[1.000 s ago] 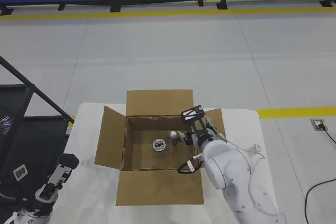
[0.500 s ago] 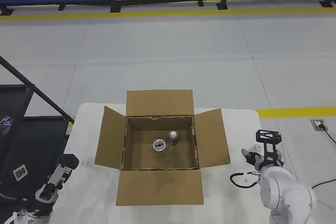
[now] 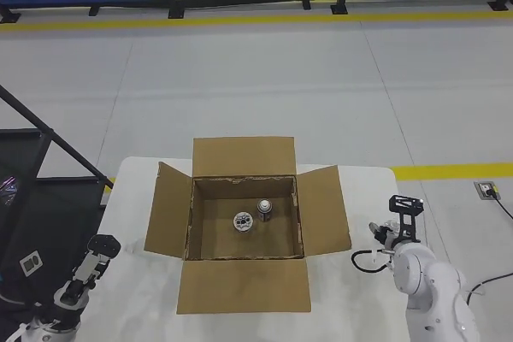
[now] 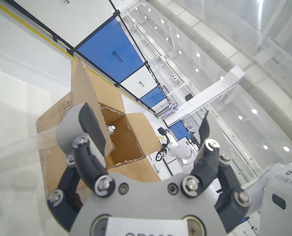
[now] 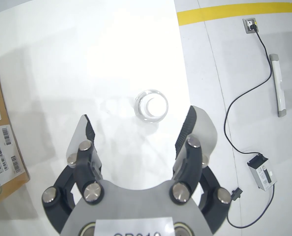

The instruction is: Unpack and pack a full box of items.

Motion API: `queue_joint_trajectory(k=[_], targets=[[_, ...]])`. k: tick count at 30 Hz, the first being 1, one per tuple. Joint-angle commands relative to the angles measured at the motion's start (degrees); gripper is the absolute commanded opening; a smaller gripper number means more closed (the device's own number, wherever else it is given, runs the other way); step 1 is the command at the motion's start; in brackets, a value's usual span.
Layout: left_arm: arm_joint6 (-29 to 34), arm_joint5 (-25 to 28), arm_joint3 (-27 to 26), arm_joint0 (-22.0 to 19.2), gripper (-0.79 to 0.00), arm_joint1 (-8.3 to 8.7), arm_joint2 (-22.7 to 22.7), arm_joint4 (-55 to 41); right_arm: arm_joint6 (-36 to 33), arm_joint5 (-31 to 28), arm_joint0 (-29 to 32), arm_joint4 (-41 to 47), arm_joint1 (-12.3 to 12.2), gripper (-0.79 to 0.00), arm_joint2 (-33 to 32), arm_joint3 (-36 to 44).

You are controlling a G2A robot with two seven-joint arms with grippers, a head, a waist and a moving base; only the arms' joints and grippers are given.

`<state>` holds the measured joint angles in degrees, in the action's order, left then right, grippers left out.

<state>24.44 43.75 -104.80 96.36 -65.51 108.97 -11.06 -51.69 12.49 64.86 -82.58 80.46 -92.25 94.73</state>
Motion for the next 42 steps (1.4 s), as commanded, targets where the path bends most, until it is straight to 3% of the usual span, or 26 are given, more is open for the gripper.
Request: queue_joint_trajectory(k=[1, 6, 10, 16, 24, 30, 37, 42], targets=[[0.0, 0.0, 0.0, 0.0, 0.000, 0.00, 0.0, 0.0, 0.9, -0.1, -0.4, 0.9, 0.0, -0.471, -0.3, -1.0], [0.0, 0.0, 0.0, 0.0, 0.000, 0.00, 0.0, 0.0, 2.9, 0.1, -1.4, 2.0, -0.1, -0.542, -0.5, -3.4], [0.0, 0.0, 0.0, 0.0, 0.000, 0.00, 0.0, 0.0, 3.7, 0.6, -2.1, 2.3, -0.1, -0.785, -0.1, -4.3], [0.0, 0.0, 0.0, 0.0, 0.000, 0.00, 0.0, 0.0, 4.8, 1.5, -1.0, 2.3, -0.2, -0.785, -0.2, -0.1], [0.0, 0.0, 0.0, 0.0, 0.000, 0.00, 0.0, 0.0, 8.2, 2.7, 4.9, 0.3, -0.1, -0.785, 1.5, 19.5], [0.0, 0.0, 0.0, 0.0, 0.000, 0.00, 0.0, 0.0, 9.7, -6.2, 5.6, 1.6, -0.2, -0.785, 8.1, 30.3], [0.0, 0.0, 0.0, 0.0, 0.000, 0.00, 0.0, 0.0, 6.6, -21.7, 0.2, 8.4, -0.4, -0.785, 16.1, 27.1], [0.0, 0.0, 0.0, 0.0, 0.000, 0.00, 0.0, 0.0, 0.8, -25.1, -6.7, 10.4, 0.1, -0.785, 22.9, 17.0]])
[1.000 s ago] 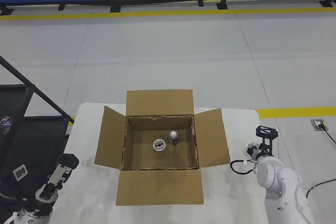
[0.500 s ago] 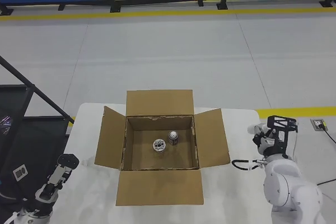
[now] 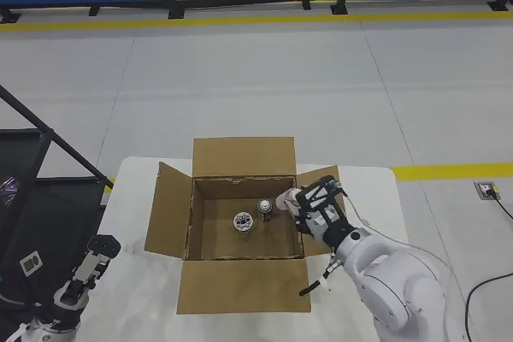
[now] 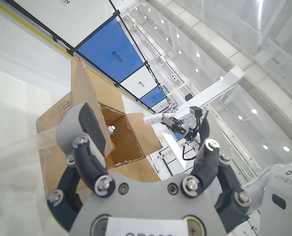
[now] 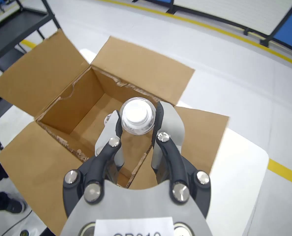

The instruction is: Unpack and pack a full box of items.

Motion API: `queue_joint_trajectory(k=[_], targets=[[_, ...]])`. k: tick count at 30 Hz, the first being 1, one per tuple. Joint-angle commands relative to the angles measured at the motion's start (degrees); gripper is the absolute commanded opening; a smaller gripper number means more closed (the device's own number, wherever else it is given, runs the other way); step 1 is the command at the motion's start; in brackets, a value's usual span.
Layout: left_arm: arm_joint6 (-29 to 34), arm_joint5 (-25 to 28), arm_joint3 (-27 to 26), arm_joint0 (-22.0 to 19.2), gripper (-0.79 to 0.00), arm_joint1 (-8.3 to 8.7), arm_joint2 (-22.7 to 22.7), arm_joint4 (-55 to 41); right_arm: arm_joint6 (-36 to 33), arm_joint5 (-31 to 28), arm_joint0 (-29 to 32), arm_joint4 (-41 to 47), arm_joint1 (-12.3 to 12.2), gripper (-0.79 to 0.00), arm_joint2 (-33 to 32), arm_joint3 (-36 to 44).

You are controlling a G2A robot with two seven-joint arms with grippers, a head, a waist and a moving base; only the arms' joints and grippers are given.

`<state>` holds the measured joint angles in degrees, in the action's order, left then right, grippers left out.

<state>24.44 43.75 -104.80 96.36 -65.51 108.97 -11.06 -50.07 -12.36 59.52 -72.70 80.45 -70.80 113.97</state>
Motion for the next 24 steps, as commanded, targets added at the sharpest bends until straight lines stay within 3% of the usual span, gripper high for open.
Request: queue_joint_trajectory(k=[1, 14, 16, 20, 24], targets=[[0.0, 0.0, 0.0, 0.0, 0.000, 0.00, 0.0, 0.0, -1.7, -0.8, -2.9, 1.4, 0.3, -0.785, 2.9, -4.7], [0.0, 0.0, 0.0, 0.0, 0.000, 0.00, 0.0, 0.0, -4.6, 0.9, -14.3, 4.7, 2.5, -0.785, 13.4, -27.7], [0.0, 0.0, 0.0, 0.0, 0.000, 0.00, 0.0, 0.0, -4.2, 1.7, -15.1, 4.3, 2.8, -0.733, 14.3, -29.6], [0.0, 0.0, 0.0, 0.0, 0.000, 0.00, 0.0, 0.0, -3.9, 2.5, -16.4, 4.2, 3.3, -0.533, 15.8, -33.1], [0.0, 0.0, 0.0, 0.0, 0.000, 0.00, 0.0, 0.0, -3.1, 2.4, -16.8, 4.5, 3.4, -0.449, 16.1, -34.4]])
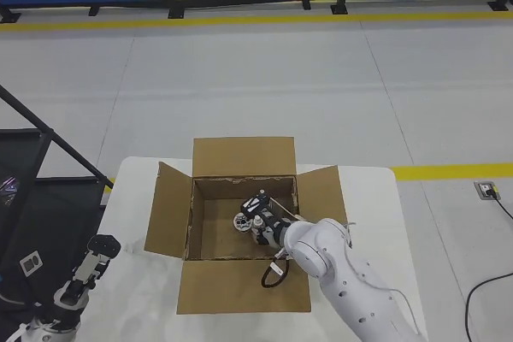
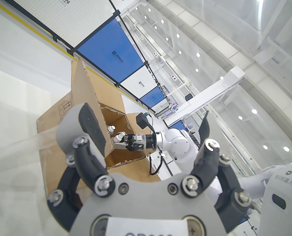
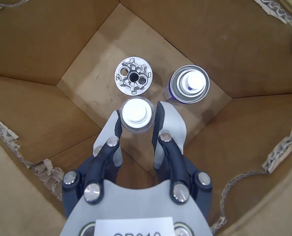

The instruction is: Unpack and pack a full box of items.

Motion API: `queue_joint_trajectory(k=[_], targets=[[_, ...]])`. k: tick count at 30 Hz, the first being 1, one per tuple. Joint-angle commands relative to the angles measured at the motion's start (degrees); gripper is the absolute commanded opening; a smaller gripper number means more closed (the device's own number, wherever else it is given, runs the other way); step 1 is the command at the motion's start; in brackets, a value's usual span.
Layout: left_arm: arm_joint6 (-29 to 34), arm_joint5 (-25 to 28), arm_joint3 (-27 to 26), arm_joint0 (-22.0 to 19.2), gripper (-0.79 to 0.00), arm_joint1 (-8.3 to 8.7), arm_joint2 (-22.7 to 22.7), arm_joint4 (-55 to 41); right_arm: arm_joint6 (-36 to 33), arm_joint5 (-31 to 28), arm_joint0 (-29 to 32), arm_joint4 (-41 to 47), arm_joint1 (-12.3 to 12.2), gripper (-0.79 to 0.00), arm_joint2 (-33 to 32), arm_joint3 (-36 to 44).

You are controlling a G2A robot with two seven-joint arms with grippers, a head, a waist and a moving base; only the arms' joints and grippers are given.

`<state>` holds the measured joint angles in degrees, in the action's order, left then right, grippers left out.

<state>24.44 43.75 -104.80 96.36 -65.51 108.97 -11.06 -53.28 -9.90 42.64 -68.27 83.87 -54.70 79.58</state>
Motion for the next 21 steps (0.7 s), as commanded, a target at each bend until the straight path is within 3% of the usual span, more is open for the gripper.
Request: queue_joint_trajectory(k=[1, 3, 7, 10, 12, 13, 17, 21], targets=[[0.0, 0.0, 0.0, 0.0, 0.000, 0.00, 0.0, 0.0, 0.2, -0.2, 0.1, 0.0, 0.0, -0.422, -0.1, 0.0], [0.0, 0.0, 0.0, 0.0, 0.000, 0.00, 0.0, 0.0, 0.2, -0.4, 0.3, 0.0, -0.1, -0.382, -0.3, 0.2], [0.0, 0.0, 0.0, 0.0, 0.000, 0.00, 0.0, 0.0, 0.3, -1.0, 1.2, -0.4, -0.3, -0.215, -0.9, 2.0], [0.0, 0.0, 0.0, 0.0, 0.000, 0.00, 0.0, 0.0, 1.0, -2.0, 2.3, -0.6, -0.7, -0.163, -1.8, 4.8], [-1.7, -0.9, -0.1, -0.4, 0.000, -0.05, 0.9, 2.2, 1.7, -2.9, 3.5, -0.5, -1.0, -0.080, -2.9, 8.0], [-2.6, -1.6, -0.1, -0.5, 0.000, -0.10, 1.0, 4.2, 2.1, -3.1, 4.3, -0.4, -1.2, 0.000, -3.6, 9.8], [-7.2, -4.9, -0.7, -1.7, 0.000, -0.44, 0.2, 13.0, 4.3, -4.3, 8.1, 0.3, -2.1, 0.000, -7.1, 17.9], [-7.5, -7.7, -1.6, -3.1, 0.000, -0.61, -3.0, 19.1, 10.5, -5.3, 13.5, 2.9, -2.9, 0.000, -12.0, 25.9]])
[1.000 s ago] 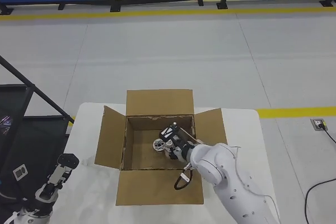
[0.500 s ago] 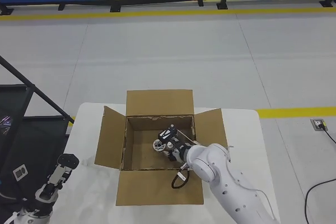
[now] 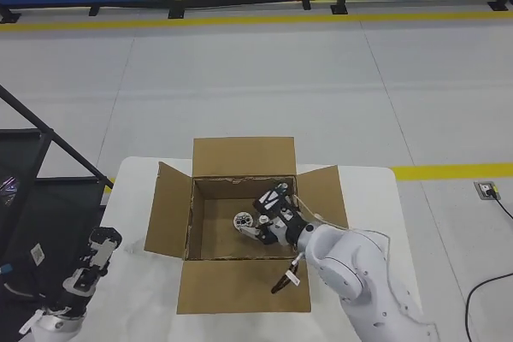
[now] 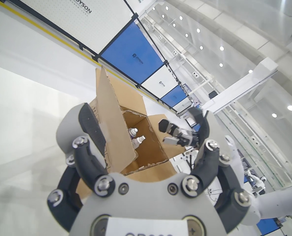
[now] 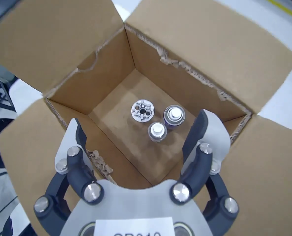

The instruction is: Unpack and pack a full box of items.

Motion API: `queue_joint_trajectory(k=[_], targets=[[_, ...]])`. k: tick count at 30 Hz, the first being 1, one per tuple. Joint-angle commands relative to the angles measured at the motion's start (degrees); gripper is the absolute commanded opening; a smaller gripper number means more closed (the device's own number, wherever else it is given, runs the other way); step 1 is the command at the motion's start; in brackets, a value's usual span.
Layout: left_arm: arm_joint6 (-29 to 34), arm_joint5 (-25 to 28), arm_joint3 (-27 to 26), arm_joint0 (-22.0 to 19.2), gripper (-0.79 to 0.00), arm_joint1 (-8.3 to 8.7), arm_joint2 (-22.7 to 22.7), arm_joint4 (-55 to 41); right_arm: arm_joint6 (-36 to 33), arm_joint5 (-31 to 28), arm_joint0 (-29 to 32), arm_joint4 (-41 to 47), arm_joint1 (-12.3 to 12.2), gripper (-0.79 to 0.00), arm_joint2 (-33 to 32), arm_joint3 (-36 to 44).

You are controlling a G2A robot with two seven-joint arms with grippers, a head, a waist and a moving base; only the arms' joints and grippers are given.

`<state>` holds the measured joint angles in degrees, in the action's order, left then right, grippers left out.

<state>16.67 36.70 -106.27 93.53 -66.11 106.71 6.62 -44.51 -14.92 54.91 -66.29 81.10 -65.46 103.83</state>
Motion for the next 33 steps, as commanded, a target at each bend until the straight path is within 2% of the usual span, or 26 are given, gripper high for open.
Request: queue_joint_trajectory(k=[1, 4, 12, 14, 19, 22, 24, 27, 29, 33], targets=[[0.5, -1.3, -0.4, -0.7, 0.000, -0.02, -1.6, 2.8, 3.7, -1.2, 2.8, 2.3, -0.4, 0.000, -2.7, 3.2], [0.6, -3.0, -0.8, -2.0, 0.000, -0.12, -4.1, 6.2, 8.6, -4.0, 7.0, 6.9, -1.0, 0.000, -7.4, 6.4], [0.3, -4.7, -3.3, -2.7, 0.000, -0.36, -8.7, 10.0, 8.6, -4.0, 7.0, 6.9, -1.0, 0.000, -7.4, 6.4], [0.5, -5.0, -3.9, -2.9, 0.000, -0.39, -9.8, 11.0, 10.8, -4.4, 7.8, 8.1, -1.1, 0.000, -8.2, 6.9], [1.7, -6.3, -4.4, -4.1, 0.000, -0.51, -13.6, 14.3, 15.9, -4.6, 12.2, 15.0, -2.0, 0.000, -17.0, 6.8], [2.1, -7.5, -3.7, -5.3, 0.000, -0.64, -16.2, 15.9, 16.4, -8.5, 13.9, 23.8, -2.6, 0.000, -23.0, 4.1], [2.7, -8.2, -3.0, -6.3, 0.000, -0.72, -18.0, 16.7, 14.9, -10.6, 14.0, 29.7, -3.1, 0.000, -26.7, 1.0], [3.5, -9.4, -1.9, -7.7, 0.000, -0.82, -20.1, 18.0, 8.5, -13.8, 12.4, 39.2, -3.9, 0.000, -30.1, -4.9], [3.7, -10.2, -1.2, -8.6, 0.000, -0.89, -21.3, 18.8, 1.9, -17.8, 10.3, 46.3, -4.6, 0.000, -30.7, -9.4], [3.9, -11.5, 0.4, -10.1, 0.000, -1.00, -23.1, 20.0, -9.6, -18.7, 4.9, 53.5, -5.7, 0.000, -29.7, -17.7]])
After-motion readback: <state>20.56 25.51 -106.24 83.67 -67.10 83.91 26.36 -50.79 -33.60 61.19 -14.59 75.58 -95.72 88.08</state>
